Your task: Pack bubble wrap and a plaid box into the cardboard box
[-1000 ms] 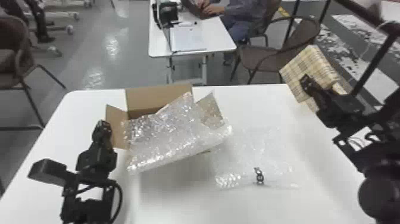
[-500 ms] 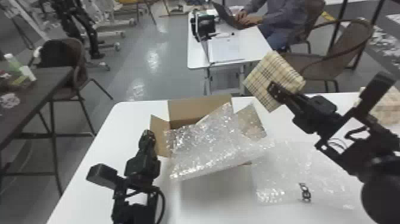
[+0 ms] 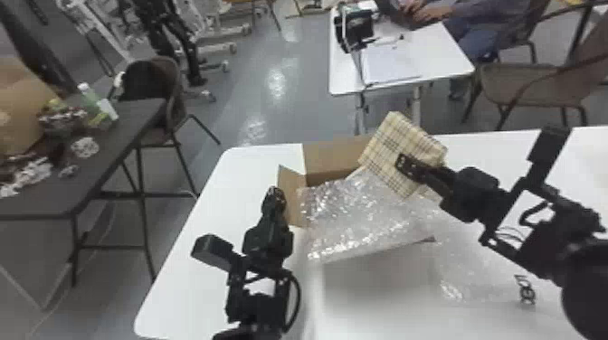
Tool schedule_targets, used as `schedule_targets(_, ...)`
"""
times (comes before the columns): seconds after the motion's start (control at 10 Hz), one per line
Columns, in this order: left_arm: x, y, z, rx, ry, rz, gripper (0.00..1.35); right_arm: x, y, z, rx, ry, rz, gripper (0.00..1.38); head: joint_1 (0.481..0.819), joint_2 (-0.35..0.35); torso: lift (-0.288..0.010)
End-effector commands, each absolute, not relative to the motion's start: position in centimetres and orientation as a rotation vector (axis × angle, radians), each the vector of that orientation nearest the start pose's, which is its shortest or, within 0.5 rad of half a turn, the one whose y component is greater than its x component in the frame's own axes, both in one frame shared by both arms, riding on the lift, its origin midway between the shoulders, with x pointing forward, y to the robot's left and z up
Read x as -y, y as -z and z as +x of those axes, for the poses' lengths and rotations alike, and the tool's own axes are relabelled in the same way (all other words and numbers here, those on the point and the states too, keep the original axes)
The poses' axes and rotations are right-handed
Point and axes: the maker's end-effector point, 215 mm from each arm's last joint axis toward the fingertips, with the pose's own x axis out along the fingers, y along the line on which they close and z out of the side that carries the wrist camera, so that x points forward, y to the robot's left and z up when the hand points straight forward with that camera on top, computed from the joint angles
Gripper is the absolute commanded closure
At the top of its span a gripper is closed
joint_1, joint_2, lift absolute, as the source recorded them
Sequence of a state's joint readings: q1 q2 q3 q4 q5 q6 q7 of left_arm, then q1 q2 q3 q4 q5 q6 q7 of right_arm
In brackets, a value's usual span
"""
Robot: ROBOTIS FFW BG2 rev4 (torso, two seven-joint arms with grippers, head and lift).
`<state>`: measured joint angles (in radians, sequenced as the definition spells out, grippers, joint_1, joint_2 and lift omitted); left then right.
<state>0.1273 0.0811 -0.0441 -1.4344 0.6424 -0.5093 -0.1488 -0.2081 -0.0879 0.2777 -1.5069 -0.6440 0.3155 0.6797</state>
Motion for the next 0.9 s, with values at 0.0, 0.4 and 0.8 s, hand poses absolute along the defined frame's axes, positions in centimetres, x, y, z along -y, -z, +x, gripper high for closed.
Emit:
schedule_targets(0.0,-28.7,34.1,52.8,0.265,-0.037,-0.51,1.2,-3.5,28.9,54.3,-0.131,-1.023,0.555,1.03,0.676,0.322,-0.11)
schedule_targets(0.4,-28.8,34.1,52.8,0.268,-0.039,-0.513,1.2,-4.0,29.7,54.1,-0.151,-1.026,0.55,0.32,0.689,0.326,-0.11)
schedule_targets(0.8,-28.8,34.1,52.8,0.268,-0.04,-0.516,1.2,0.9,26.7,55.7,-0.036,-0.933,0.493,0.26,0.681,0.314,-0.11)
